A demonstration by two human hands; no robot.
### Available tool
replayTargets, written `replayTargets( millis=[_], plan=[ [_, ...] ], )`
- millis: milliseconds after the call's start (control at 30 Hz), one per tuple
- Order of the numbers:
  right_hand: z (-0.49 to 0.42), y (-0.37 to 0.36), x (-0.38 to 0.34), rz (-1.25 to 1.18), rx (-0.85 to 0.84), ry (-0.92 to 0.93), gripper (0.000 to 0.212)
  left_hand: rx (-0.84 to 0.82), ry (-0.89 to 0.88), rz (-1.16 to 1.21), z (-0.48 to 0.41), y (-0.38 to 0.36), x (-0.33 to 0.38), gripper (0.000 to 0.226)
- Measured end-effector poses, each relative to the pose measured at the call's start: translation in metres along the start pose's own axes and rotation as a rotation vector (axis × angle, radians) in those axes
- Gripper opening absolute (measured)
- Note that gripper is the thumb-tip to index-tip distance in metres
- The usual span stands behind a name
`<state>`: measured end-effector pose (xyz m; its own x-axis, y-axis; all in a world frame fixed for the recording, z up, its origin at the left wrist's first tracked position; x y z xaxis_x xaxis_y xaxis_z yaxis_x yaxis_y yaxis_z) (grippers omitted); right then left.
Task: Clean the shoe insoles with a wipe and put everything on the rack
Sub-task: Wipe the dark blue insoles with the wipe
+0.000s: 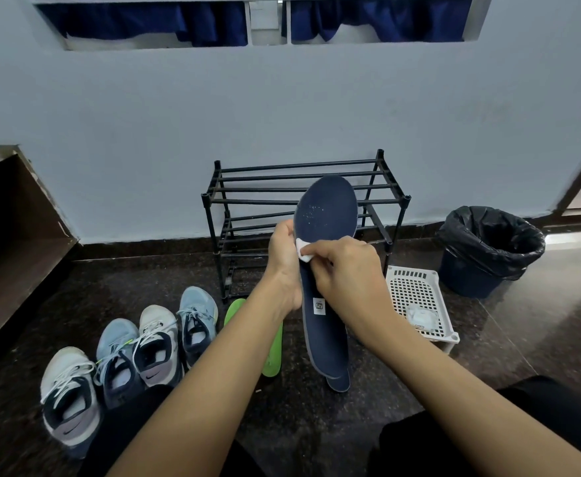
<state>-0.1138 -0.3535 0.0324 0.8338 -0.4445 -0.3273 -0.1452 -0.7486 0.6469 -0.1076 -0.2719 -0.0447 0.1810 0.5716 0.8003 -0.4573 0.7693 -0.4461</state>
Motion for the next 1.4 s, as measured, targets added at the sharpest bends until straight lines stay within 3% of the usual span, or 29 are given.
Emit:
replayTargets(
  millis=[200, 433, 567, 733, 900, 1033, 1267, 1400],
  plan=[
    [-0.001, 0.005, 0.001, 0.112, 0.047, 0.002, 0.020, -0.016, -0.005, -0.021, -0.001, -0.006, -0.008, 0.047],
    [-0.003, 0.003, 0.019, 0.116, -0.010, -0.106, 0.022, -0.020, 0.026, -0.043, 0.002, -0.014, -0.012, 0.043],
    [0.001, -0.009, -0.003, 0.125, -0.064, -0.028, 0.025, 0.054, -0.084, -0.007, -0.001, 0.000, 0.009, 0.043],
    [0.001, -0.010, 0.001, 0.111, -0.042, -0.026, 0.024, 0.052, -0.095, -0.011, -0.001, -0.001, 0.005, 0.044],
    [-0.007, 0.003, 0.018, 0.176, 0.027, -0.096, 0.021, 0.000, -0.006, -0.030, 0.002, -0.014, -0.015, 0.043],
    [-0.004, -0.002, 0.013, 0.171, 0.000, -0.073, 0.022, -0.001, -0.006, -0.011, -0.002, -0.010, -0.014, 0.061],
    [0.004, -0.013, 0.002, 0.137, -0.046, -0.023, 0.023, 0.052, -0.062, -0.025, -0.001, -0.001, -0.003, 0.048],
    [-0.002, -0.007, 0.026, 0.129, -0.063, -0.135, 0.025, 0.052, 0.019, -0.069, 0.004, -0.008, -0.020, 0.045]
  ],
)
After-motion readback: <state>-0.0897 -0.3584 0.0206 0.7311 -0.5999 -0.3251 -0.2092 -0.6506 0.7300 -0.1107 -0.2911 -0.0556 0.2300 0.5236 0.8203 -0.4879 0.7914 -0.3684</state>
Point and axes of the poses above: each hand's wrist, its own z-axis away from the middle knuckle, its own y-axis out of the back of the hand, x = y × z, the point moved 10 cm from there along -z, towards the middle knuckle, and after that the axes turned 7 degrees about y, right-handed, at the moved point
